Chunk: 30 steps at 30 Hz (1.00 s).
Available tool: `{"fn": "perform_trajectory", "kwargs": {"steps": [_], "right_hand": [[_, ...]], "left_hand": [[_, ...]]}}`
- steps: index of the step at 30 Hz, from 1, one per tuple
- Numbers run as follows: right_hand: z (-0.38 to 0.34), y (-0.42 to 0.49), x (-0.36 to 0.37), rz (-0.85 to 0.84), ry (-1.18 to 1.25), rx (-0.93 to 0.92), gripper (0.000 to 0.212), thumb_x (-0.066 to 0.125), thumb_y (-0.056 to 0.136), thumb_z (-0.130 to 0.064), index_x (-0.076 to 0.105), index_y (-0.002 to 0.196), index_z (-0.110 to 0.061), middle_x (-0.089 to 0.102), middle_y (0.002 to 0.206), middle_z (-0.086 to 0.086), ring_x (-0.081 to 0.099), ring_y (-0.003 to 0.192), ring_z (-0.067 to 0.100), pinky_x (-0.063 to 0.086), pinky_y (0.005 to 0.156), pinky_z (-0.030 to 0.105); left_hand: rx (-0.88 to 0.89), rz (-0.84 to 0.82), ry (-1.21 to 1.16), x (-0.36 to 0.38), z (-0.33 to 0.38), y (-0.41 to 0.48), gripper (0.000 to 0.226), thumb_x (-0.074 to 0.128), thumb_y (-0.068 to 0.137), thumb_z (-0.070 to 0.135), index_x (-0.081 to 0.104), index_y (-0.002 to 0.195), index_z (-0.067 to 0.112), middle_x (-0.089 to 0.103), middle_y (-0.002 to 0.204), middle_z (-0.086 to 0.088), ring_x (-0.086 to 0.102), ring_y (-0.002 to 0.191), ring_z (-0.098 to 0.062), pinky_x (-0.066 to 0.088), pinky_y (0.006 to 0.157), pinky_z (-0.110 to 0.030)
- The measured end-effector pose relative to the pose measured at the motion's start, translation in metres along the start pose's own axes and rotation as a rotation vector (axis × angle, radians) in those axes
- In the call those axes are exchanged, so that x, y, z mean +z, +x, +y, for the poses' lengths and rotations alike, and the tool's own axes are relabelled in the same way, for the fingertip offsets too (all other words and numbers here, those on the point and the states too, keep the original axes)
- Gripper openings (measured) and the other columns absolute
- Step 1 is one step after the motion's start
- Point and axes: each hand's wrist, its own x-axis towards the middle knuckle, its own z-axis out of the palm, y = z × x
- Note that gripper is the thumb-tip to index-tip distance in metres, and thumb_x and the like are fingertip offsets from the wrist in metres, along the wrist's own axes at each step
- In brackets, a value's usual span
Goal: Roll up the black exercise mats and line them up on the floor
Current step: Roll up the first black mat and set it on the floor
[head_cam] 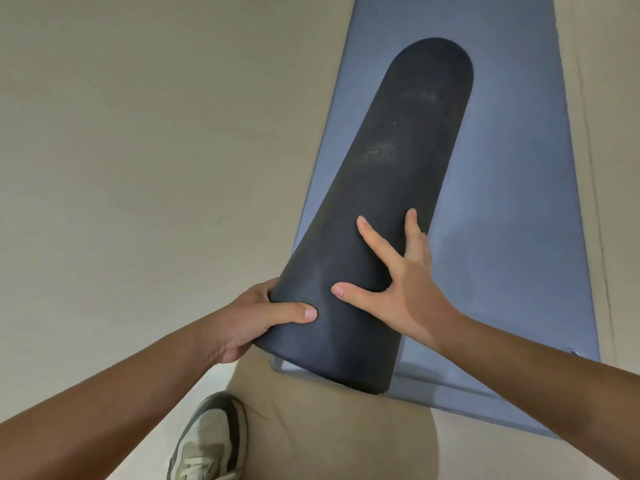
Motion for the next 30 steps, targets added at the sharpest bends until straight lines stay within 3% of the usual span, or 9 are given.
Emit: {"fn": "perform_trajectory", "kwargs": {"steps": [6,9,14,19,25,30], "right_hand": [[-0.089,0.05,0.048,-0.237,-0.079,-0.23,0.094,0.078,0.083,-0.068,0.018,0.156,-0.07,-0.032,0.169,-0.023,-0.026,0.16,0.021,0.009,0.13,0.051],[-0.13,0.068,0.093,-0.296,-0.107,-0.297,0.095,0.078,0.083,-0.069,0.019,0.157,-0.069,-0.031,0.17,-0.022,-0.022,0.161,0.018,0.012,0.132,0.051],[-0.2,0.097,0.161,-0.327,0.047,-0.166,0.106,0.08,0.078,-0.073,0.007,0.155,-0.074,-0.023,0.175,-0.008,0.011,0.164,0.023,0.024,0.126,0.04],[-0.263,0.113,0.243,-0.351,0.057,-0.183,0.103,0.077,0.086,-0.066,0.004,0.159,-0.068,-0.013,0.177,-0.003,0.016,0.162,0.022,0.025,0.124,0.035],[-0.325,0.15,0.312,-0.34,0.068,-0.237,0.106,0.082,0.081,-0.066,0.008,0.157,-0.07,-0.021,0.173,-0.006,0.013,0.162,0.019,0.024,0.121,0.029],[-0.365,0.187,0.348,-0.384,0.001,-0.284,0.097,0.076,0.077,-0.075,0.009,0.148,-0.081,-0.008,0.169,-0.014,0.03,0.155,0.02,0.03,0.127,0.038]], "left_hand": [[0.063,0.229,-0.181,-0.086,-0.033,-0.052,0.064,0.083,0.078,0.035,0.068,0.137,0.015,0.077,0.129,-0.007,0.074,0.119,-0.028,0.054,0.1,-0.04],[0.077,0.331,-0.278,-0.131,-0.057,-0.078,0.076,0.089,0.071,0.044,0.067,0.138,0.015,0.077,0.13,-0.008,0.074,0.119,-0.029,0.055,0.101,-0.042],[0.138,0.45,-0.277,-0.225,-0.068,-0.103,0.067,0.085,0.075,0.041,0.07,0.135,0.017,0.078,0.126,-0.006,0.075,0.118,-0.029,0.055,0.097,-0.04],[0.164,0.479,-0.288,-0.322,-0.1,-0.127,0.077,0.092,0.066,0.044,0.071,0.135,0.017,0.077,0.129,-0.007,0.074,0.12,-0.029,0.053,0.105,-0.045],[0.192,0.486,-0.321,-0.418,-0.123,-0.136,0.06,0.081,0.082,0.039,0.071,0.136,0.017,0.075,0.132,-0.008,0.073,0.12,-0.03,0.055,0.1,-0.042],[0.209,0.524,-0.293,-0.502,-0.126,-0.15,0.074,0.086,0.069,0.05,0.072,0.134,0.02,0.075,0.133,-0.007,0.074,0.116,-0.025,0.057,0.095,-0.038]]}}
